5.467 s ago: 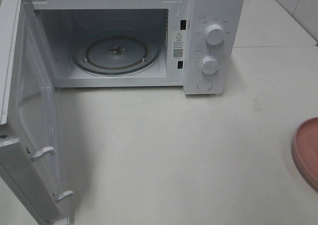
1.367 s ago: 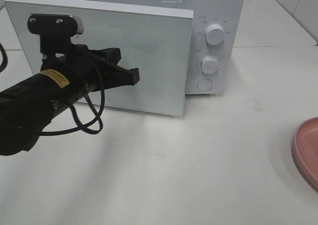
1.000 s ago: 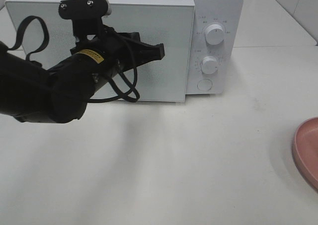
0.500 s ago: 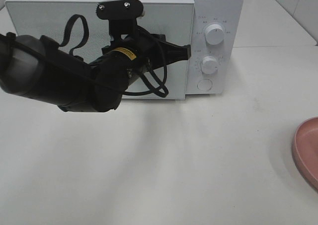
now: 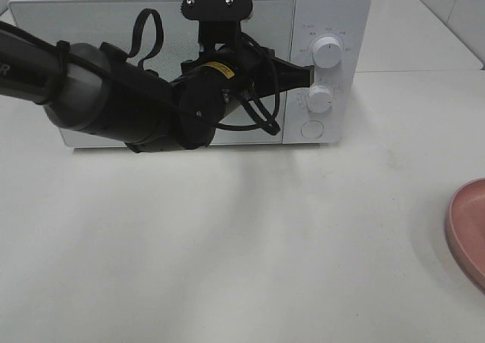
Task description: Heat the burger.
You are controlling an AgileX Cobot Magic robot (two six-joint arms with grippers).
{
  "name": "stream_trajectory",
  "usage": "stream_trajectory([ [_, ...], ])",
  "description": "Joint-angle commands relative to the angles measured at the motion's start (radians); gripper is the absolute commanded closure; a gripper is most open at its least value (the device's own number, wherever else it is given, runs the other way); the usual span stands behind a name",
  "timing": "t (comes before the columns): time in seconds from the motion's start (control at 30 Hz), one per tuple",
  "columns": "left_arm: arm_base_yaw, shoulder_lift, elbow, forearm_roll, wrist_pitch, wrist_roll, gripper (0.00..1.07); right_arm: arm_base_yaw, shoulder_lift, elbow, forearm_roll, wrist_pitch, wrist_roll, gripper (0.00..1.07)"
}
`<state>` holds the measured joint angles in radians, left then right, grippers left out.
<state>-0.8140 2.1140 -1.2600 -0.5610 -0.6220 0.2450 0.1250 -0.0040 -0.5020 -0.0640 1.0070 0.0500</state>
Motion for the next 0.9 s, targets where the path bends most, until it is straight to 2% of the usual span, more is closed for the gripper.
stream_trajectory([
  [0.03,0.022,-0.007,-0.023,-0.062,-0.052,0.049,1.07,-0.006,-0.027,0.002,0.001,-0.010,-0.010,0.32],
  [0.23,-0.011,-0.032,-0.023,-0.064,-0.004,0.083,1.07,-0.006,-0.027,0.002,0.001,-0.010,-0.010,0.32],
  [0.3,-0.042,-0.056,-0.023,-0.070,0.075,0.131,1.07,-0.006,-0.027,0.002,0.001,-0.010,-0.010,0.32],
  [0.4,-0.060,-0.075,-0.023,-0.082,0.164,0.163,1.07,-0.006,-0.027,0.002,0.001,-0.010,-0.010,0.32],
  [0.5,-0.065,-0.089,-0.023,-0.082,0.243,0.164,1.07,-0.006,-0.027,0.002,0.001,-0.010,-0.010,0.32],
  [0.53,-0.065,-0.095,-0.023,-0.081,0.292,0.163,1.02,-0.006,-0.027,0.002,0.001,-0.010,-0.010,0.32],
  [0.57,-0.065,-0.106,-0.023,-0.081,0.387,0.159,0.87,-0.006,-0.027,0.002,0.001,-0.010,-0.010,0.32],
  [0.6,-0.065,-0.106,-0.023,-0.081,0.387,0.159,0.87,-0.006,-0.027,0.002,0.001,-0.010,-0.010,0.32],
  [0.63,-0.065,-0.114,-0.023,-0.081,0.433,0.159,0.75,-0.006,-0.027,0.002,0.001,-0.010,-0.010,0.32],
  [0.67,-0.065,-0.123,-0.023,-0.082,0.514,0.157,0.45,-0.006,-0.027,0.002,0.001,-0.010,-0.010,0.32],
  [0.7,-0.065,-0.123,-0.023,-0.082,0.514,0.157,0.45,-0.006,-0.027,0.002,0.001,-0.010,-0.010,0.32],
  [0.73,-0.065,-0.130,-0.023,-0.082,0.589,0.143,0.18,-0.006,-0.027,0.002,0.001,-0.010,-0.010,0.32],
  [0.77,-0.065,-0.130,-0.023,-0.082,0.589,0.143,0.18,-0.006,-0.027,0.002,0.001,-0.010,-0.010,0.32],
  [0.8,-0.065,-0.134,-0.023,-0.081,0.632,0.139,0.08,-0.006,-0.027,0.002,0.001,-0.010,-0.010,0.32],
  [0.83,-0.065,-0.145,-0.023,-0.079,0.717,0.136,0.06,-0.006,-0.027,0.002,0.001,-0.010,-0.010,0.32],
  [0.9,-0.065,-0.152,-0.023,-0.079,0.749,0.136,0.06,-0.006,-0.027,0.002,0.001,-0.010,-0.010,0.32],
])
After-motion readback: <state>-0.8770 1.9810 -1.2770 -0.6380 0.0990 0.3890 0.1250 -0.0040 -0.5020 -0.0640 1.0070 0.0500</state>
